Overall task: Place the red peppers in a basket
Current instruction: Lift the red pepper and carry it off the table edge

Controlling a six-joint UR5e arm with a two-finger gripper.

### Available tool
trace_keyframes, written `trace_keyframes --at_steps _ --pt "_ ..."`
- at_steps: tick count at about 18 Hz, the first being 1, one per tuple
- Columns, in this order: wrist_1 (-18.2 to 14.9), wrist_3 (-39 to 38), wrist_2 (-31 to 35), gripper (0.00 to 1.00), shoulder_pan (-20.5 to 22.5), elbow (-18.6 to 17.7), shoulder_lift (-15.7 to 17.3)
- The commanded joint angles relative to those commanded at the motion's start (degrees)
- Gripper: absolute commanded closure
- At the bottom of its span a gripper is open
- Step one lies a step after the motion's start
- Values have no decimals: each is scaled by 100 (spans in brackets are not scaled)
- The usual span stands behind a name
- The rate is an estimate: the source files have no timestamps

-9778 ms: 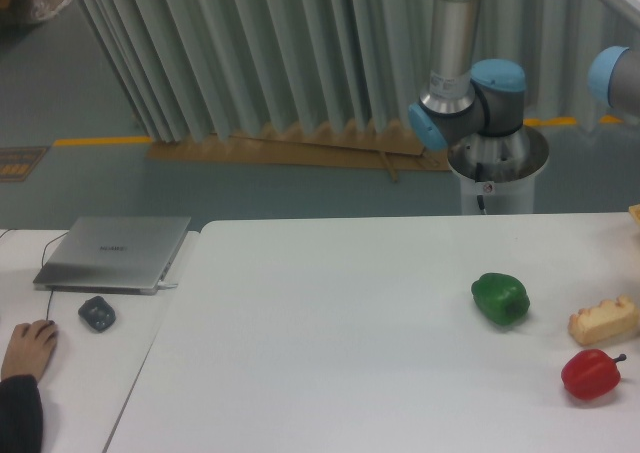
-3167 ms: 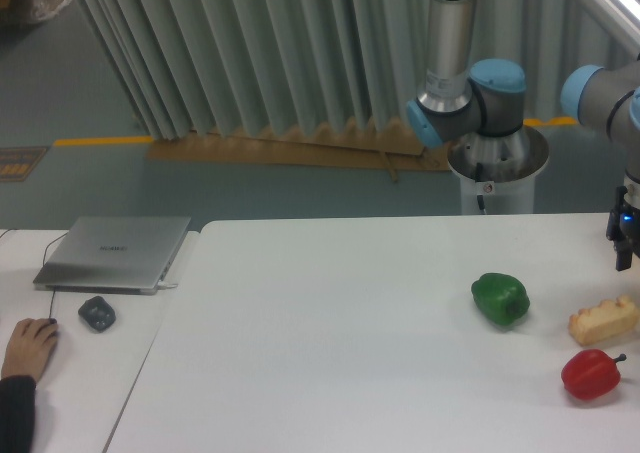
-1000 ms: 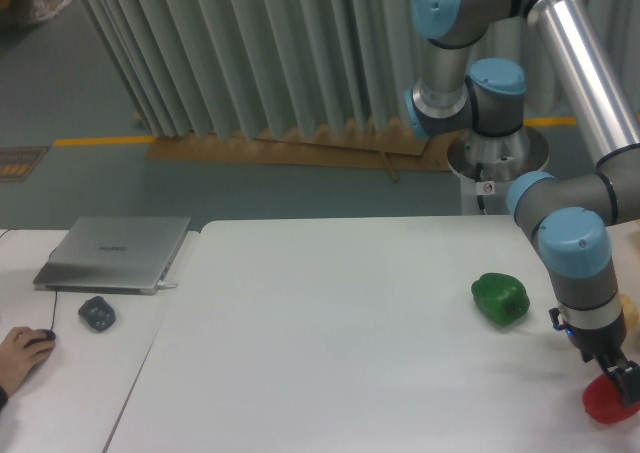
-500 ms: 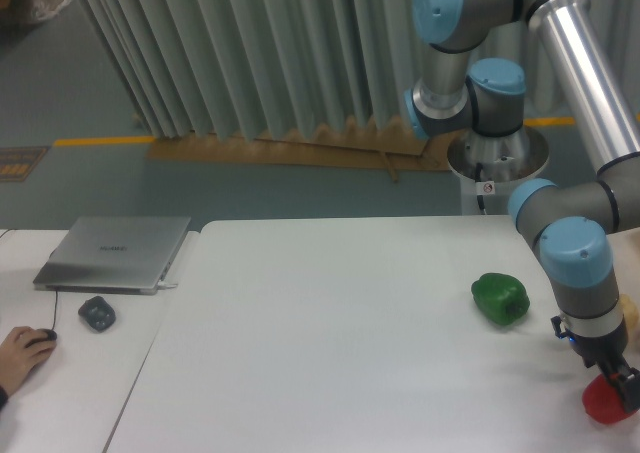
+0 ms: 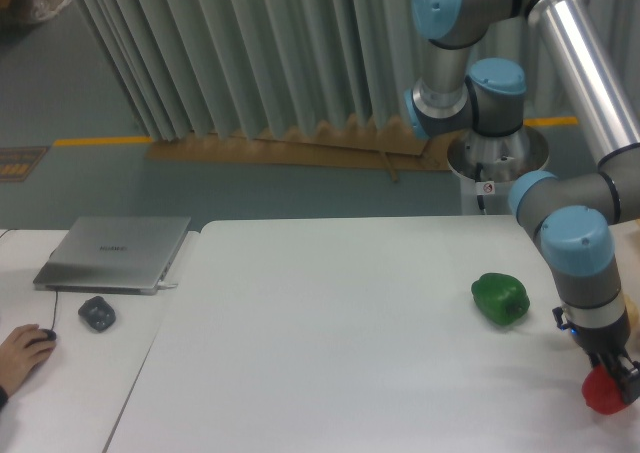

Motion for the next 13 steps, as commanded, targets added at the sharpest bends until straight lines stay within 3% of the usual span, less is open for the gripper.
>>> trace_keyframes --at_steps 6,13 --pt "-254 149 -396 60 377 -395 896" --pt "-624 1738 -580 60 1291 -475 1240"
